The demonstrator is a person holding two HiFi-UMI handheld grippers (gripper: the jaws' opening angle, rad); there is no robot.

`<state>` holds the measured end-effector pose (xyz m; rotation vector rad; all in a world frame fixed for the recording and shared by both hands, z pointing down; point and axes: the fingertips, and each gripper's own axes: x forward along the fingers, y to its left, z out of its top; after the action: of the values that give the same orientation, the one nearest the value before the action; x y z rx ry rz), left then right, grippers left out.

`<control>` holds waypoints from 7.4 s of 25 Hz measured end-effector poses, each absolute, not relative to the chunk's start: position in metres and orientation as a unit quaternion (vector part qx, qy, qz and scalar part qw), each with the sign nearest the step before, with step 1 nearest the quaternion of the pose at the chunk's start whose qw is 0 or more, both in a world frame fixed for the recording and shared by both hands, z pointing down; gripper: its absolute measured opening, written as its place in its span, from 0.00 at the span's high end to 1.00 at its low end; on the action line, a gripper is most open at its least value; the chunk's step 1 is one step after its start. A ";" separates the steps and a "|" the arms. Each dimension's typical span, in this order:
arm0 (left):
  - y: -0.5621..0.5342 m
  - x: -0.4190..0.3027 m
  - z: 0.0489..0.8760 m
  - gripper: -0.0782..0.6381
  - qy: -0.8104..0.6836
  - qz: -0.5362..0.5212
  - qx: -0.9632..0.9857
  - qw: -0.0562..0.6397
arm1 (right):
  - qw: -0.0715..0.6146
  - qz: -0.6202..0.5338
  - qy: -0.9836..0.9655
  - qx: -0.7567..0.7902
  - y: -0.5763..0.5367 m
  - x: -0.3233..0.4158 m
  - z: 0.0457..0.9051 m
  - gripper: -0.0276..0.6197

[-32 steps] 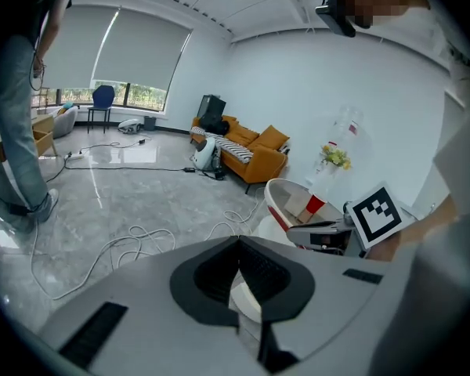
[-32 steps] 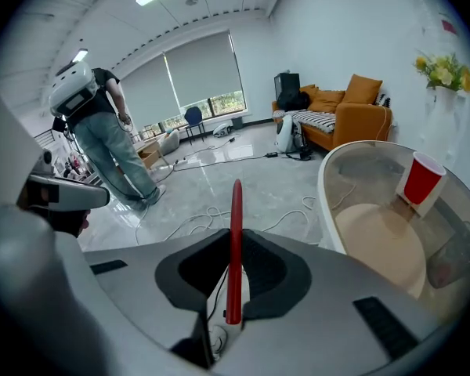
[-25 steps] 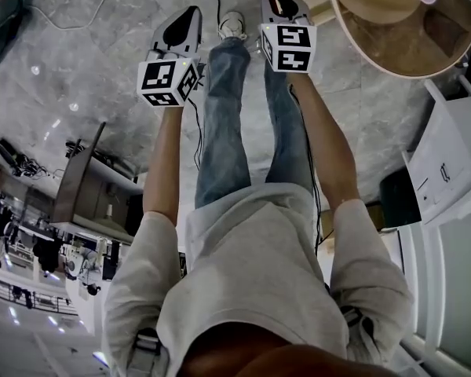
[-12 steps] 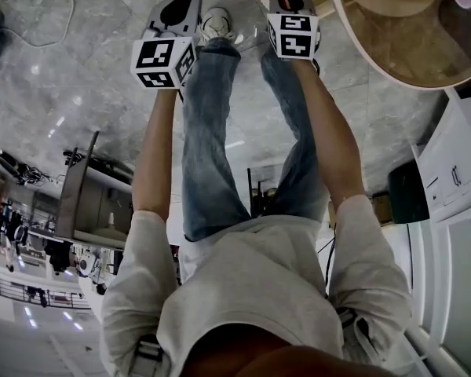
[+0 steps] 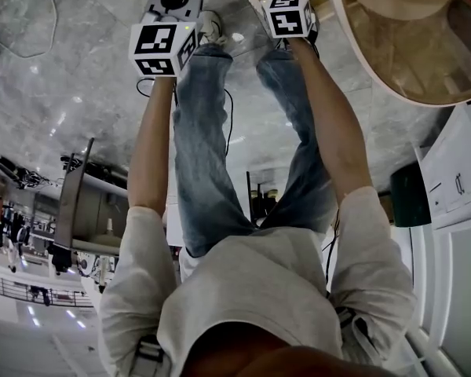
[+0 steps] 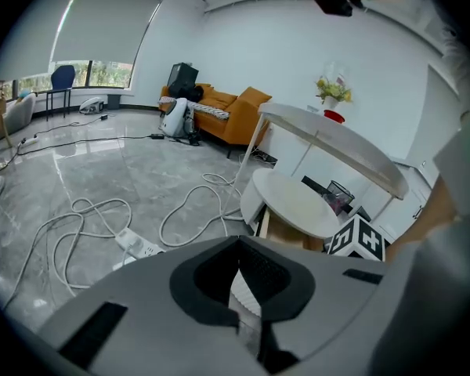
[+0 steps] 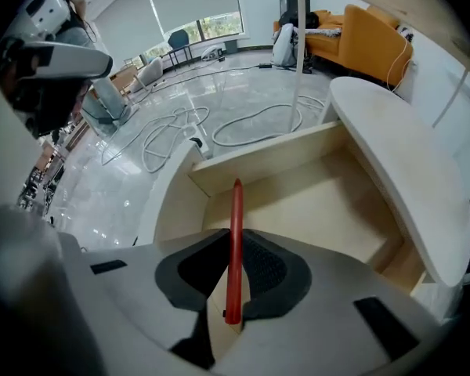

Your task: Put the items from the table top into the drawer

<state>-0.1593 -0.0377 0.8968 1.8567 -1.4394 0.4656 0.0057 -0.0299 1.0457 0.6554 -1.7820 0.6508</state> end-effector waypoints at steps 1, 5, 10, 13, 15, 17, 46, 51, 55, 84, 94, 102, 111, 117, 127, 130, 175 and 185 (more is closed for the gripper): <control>-0.039 -0.158 0.900 0.87 -0.559 0.181 0.722 0.364 | 0.541 0.278 -0.744 0.274 -0.029 0.007 1.051 0.86; -0.040 -0.154 0.911 0.87 -0.557 0.182 0.723 0.367 | 0.556 0.279 -0.737 0.263 -0.028 0.013 1.067 0.85; -0.039 -0.157 0.904 0.87 -0.557 0.188 0.720 0.368 | 0.549 0.281 -0.738 0.273 -0.035 0.013 1.059 0.76; -0.038 -0.160 0.882 0.87 -0.562 0.190 0.717 0.367 | 0.539 0.269 -0.746 0.283 -0.038 0.010 1.031 0.83; -0.036 -0.162 0.861 0.87 -0.565 0.189 0.713 0.369 | 0.530 0.258 -0.756 0.286 -0.036 0.004 1.004 0.89; -0.034 -0.160 0.839 0.87 -0.564 0.189 0.714 0.369 | 0.518 0.255 -0.765 0.286 -0.031 -0.003 0.977 0.91; -0.160 -0.081 0.590 0.87 -0.524 0.186 0.784 0.276 | 0.288 0.232 -0.824 0.428 -0.167 0.021 0.629 0.92; -0.194 -0.037 0.577 0.87 -0.496 0.186 0.806 0.266 | 0.281 0.232 -0.796 0.484 -0.207 0.083 0.615 0.92; -0.222 -0.013 0.566 0.87 -0.482 0.181 0.819 0.253 | 0.278 0.222 -0.784 0.509 -0.234 0.117 0.607 0.92; -0.217 -0.044 0.575 0.87 -0.513 0.171 0.796 0.272 | 0.380 0.084 -0.818 0.424 -0.273 0.090 0.624 0.90; -0.189 -0.093 0.558 0.87 -0.548 0.157 0.777 0.267 | 0.351 0.082 -0.849 0.386 -0.238 0.017 0.598 0.90; -0.138 -0.166 0.556 0.87 -0.587 0.149 0.749 0.270 | 0.340 0.076 -0.878 0.328 -0.184 -0.081 0.591 0.90; -0.089 -0.224 0.587 0.87 -0.602 0.152 0.728 0.293 | 0.355 0.085 -0.883 0.296 -0.133 -0.141 0.621 0.90; -0.072 -0.226 0.617 0.87 -0.594 0.155 0.728 0.306 | 0.364 0.105 -0.880 0.287 -0.101 -0.149 0.653 0.90; -0.052 -0.175 0.709 0.87 -0.567 0.164 0.738 0.326 | 0.400 0.139 -0.864 0.273 -0.054 -0.103 0.764 0.90; -0.041 -0.158 0.739 0.87 -0.558 0.171 0.740 0.334 | 0.422 0.151 -0.853 0.268 -0.038 -0.077 0.809 0.90; -0.042 -0.127 0.711 0.87 -0.568 0.166 0.739 0.322 | 0.473 0.154 -0.835 0.237 -0.025 -0.023 0.835 0.92; -0.046 -0.134 0.640 0.87 -0.575 0.157 0.742 0.308 | 0.407 0.165 -0.856 0.273 -0.030 -0.040 0.722 0.92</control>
<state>-0.1338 -0.0456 0.6403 1.9607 -1.5187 0.4150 -0.0399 -0.0298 0.7222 0.6890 -2.1590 0.4168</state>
